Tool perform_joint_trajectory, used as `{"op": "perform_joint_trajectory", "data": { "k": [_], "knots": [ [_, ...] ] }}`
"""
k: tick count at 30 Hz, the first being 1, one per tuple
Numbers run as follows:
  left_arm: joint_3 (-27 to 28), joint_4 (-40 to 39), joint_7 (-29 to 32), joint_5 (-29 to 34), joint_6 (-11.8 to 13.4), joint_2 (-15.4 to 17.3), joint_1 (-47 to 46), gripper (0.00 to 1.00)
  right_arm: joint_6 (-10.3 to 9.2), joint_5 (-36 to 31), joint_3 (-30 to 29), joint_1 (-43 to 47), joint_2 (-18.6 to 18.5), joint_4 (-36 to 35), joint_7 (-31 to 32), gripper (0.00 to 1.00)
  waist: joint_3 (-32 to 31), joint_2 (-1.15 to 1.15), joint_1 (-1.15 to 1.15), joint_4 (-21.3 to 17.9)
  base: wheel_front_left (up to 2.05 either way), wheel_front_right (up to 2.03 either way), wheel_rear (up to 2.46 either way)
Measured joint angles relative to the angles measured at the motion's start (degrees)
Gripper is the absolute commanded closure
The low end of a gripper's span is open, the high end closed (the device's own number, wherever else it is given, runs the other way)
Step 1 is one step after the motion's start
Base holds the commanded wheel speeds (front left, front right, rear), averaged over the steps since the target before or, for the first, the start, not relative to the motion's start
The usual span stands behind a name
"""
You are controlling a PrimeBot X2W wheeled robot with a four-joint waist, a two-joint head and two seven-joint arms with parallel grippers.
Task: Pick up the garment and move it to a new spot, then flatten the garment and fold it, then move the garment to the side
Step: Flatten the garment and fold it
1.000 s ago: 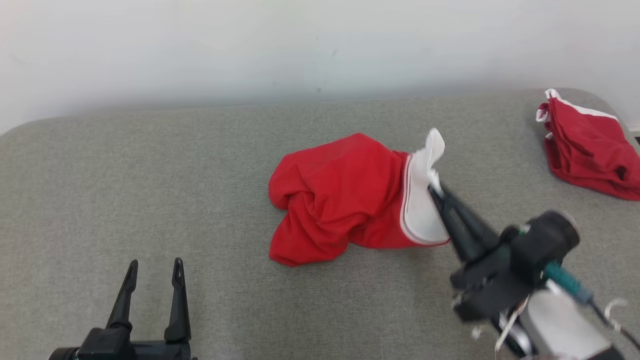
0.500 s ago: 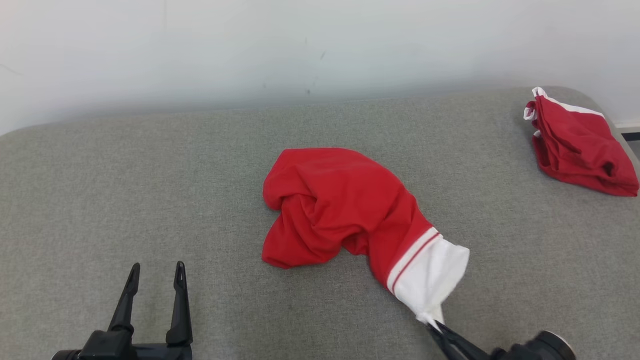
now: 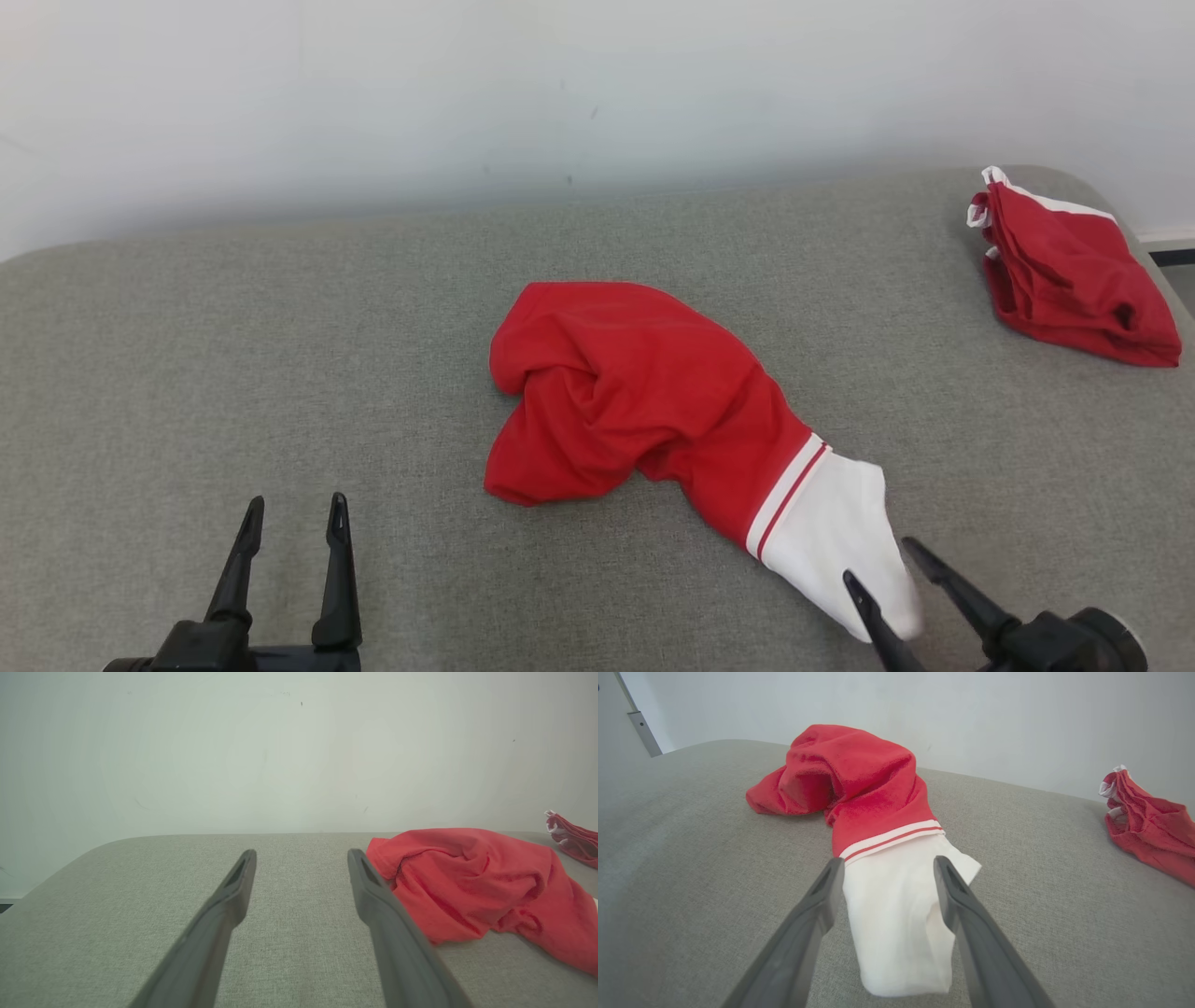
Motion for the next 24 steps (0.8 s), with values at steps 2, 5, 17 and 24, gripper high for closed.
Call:
{"op": "perform_joint_trajectory", "data": {
  "k": [2,5,17,24],
  "knots": [
    [0.0,0.0,0.0,0.0,0.0,0.0,0.0,0.0,-0.01,0.4,-1.1,-0.1,0.0,-0.6,0.0,0.0,-0.2,0.0,0.0,0.2,0.0,0.0,0.0],
    [0.0,0.0,0.0,0.0,0.0,0.0,0.2,0.0,0.0,0.9,-2.1,-1.5,-0.1,-0.5,0.0,0.0,-0.6,0.0,0.0,0.5,0.0,0.0,0.0],
    [-1.0,0.1,0.0,0.0,-0.1,0.0,0.1,0.0,-0.01,1.7,3.2,-21.5,-0.5,10.4,0.0,0.0,-0.2,0.0,0.0,3.1,0.0,0.0,0.0],
    [-2.1,0.3,0.0,-0.1,0.0,0.0,-0.6,0.0,0.0,3.8,6.1,-30.5,0.2,21.3,0.0,0.0,1.0,0.0,0.0,5.7,0.0,0.0,0.0]
  ]
}}
